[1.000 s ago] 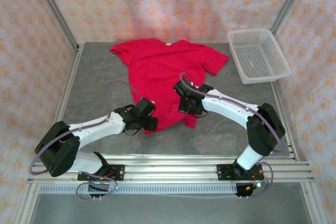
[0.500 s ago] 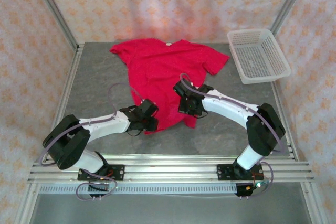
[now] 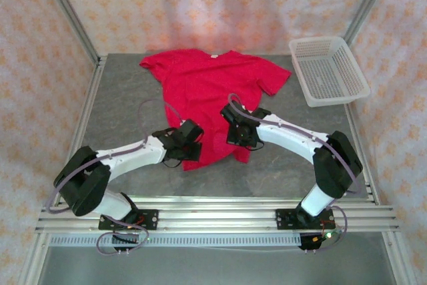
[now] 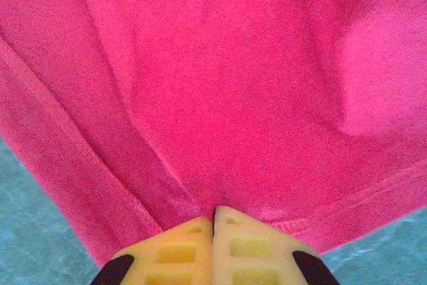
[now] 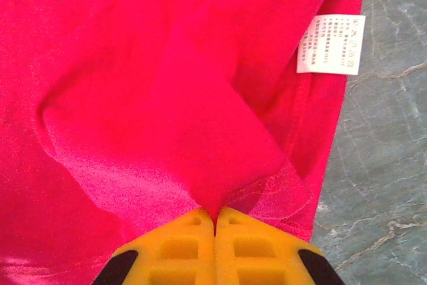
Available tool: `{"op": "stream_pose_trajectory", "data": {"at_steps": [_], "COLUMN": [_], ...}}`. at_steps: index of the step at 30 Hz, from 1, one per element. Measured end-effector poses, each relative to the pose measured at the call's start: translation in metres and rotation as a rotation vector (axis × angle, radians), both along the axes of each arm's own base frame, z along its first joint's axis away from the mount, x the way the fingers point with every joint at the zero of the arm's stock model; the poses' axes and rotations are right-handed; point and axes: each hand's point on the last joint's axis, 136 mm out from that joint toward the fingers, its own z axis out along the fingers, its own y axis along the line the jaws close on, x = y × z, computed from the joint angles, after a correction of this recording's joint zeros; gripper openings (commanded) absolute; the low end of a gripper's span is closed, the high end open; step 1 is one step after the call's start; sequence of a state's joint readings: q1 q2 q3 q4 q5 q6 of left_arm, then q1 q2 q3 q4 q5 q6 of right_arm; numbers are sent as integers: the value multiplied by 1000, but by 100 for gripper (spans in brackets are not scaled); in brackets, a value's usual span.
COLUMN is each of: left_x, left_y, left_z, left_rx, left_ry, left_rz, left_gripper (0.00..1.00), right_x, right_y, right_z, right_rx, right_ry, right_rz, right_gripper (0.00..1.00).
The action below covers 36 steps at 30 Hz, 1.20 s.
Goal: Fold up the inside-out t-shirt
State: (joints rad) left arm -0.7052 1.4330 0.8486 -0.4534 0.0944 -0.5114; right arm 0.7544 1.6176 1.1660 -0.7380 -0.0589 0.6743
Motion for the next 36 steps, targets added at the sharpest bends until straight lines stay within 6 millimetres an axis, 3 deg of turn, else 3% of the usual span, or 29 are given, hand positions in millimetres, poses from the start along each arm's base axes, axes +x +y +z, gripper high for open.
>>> {"op": "stream_pose_trajectory", "data": {"at_steps": [5,9,10,12,14,17,21,23,28,30,36], "left_x": [23,48,56,70,85,102,109,109,115,115,110], "left_y": [-19,-42,-49,-66,-85,-107,-118,-119,-120,-119,-111], "left_z": [71,131,142,153,152,137,118,119,135,137,138], "left_rx": [-84,-172,-190,-219,-233,-233,-224,-227,-250,-252,-232], "left_ry": [-109,-206,-221,-227,-212,-165,-102,-88,-107,-110,-85], "left_rz": [-5,-7,-10,-23,-37,-53,-57,-58,-50,-49,-41], "left_gripper": [0,0,0,0,0,0,0,0,0,0,0], "right_x": [9,29,36,50,62,63,36,19,-7,-4,46], "right_y": [-23,-60,-70,-85,-98,-105,-102,-97,-56,-41,-4], "right_z": [-1,0,3,10,18,23,32,35,16,1,-32], "right_rx": [-71,-124,-128,-125,-123,-109,-1,101,345,380,423], "right_ry": [-13,-17,-18,-34,-52,-66,-122,-184,-286,-280,-312], "right_rz": [-11,-48,-63,-97,-126,-146,-168,-188,-183,-186,-223], "right_gripper": [0,5,11,33,48,48,23,19,7,4,0]}}
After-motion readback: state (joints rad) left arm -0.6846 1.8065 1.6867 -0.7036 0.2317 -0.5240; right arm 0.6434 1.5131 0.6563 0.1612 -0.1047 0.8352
